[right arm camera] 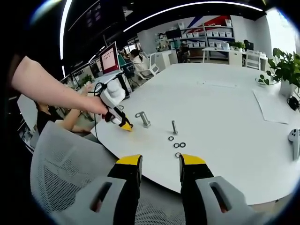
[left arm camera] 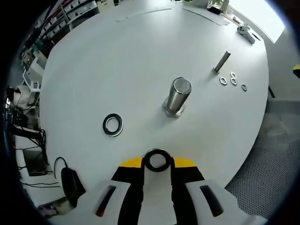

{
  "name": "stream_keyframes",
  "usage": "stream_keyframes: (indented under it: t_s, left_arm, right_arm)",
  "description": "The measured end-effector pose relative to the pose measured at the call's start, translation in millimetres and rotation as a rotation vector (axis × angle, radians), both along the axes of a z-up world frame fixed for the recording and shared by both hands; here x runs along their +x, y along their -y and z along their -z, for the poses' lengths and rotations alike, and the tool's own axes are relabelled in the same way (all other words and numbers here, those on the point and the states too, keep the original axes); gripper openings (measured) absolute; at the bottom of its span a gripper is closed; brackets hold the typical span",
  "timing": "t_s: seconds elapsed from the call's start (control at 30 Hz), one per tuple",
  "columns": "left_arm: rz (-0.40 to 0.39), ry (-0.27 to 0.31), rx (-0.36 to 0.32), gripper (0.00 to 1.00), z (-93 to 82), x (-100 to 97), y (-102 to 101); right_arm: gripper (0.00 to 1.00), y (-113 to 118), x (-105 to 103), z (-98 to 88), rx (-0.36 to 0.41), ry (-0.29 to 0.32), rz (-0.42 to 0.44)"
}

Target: Place the washer onto the threaded stud by aligning its center hole with the stud, sliding it down to the base, and recovering from edge contact or off-axis alignment until the washer reaches the visible bottom stop.

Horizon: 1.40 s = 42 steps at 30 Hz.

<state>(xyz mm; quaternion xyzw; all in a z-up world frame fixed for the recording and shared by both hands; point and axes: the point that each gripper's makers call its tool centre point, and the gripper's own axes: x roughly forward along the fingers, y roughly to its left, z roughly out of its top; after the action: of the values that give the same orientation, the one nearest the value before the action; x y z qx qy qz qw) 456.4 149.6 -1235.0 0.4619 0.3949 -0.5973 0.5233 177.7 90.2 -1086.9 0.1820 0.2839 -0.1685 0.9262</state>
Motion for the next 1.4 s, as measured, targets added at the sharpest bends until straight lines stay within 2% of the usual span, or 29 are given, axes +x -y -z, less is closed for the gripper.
stream_keyframes:
  t_s: [0.27,0.43,0.6,0.87,1.13,1.3,1.4]
  left_arm:
    - [0.033,-0.007,-0.022,0.19,-12.6,1.7,6.4]
    - [0.051,-0.018,-0.062,0.19,-33.6,0.0,18.0]
    - [0.102,-0.018,-0.098,0.19,-56.2,-7.7,29.4]
    - [0.150,-0.025,-0.125,0.19,-81.6,-17.3,41.0]
    - [0.179,-0.036,-0.140,0.19,-89.9,-22.6,56.7]
    - [0.204,-0.034,-0.120,0.19,-86.4,-35.7,60.6]
    - [0.223,-0.022,-0.105,0.19,-82.6,-34.6,63.4]
  right_arm:
    - [0.34,0.2,-0.2,0.2,0.001,0.000,0.001]
    - [0.34,0.1,-0.6,-1.7,0.001,0.003,0.004]
    - [0.34,0.5,0.2,0.5,0.001,0.002,0.002]
    - [0.35,1.5,-0.8,0.3,0.000,-0.001,0.009]
    - [0.35,1.1,-1.8,0.4,0.002,-0.006,0.012]
    - [0.35,1.3,-2.0,0.6,0.002,-0.005,0.014]
    - [0.35,2.2,-1.9,2.1,0.001,-0.004,0.015]
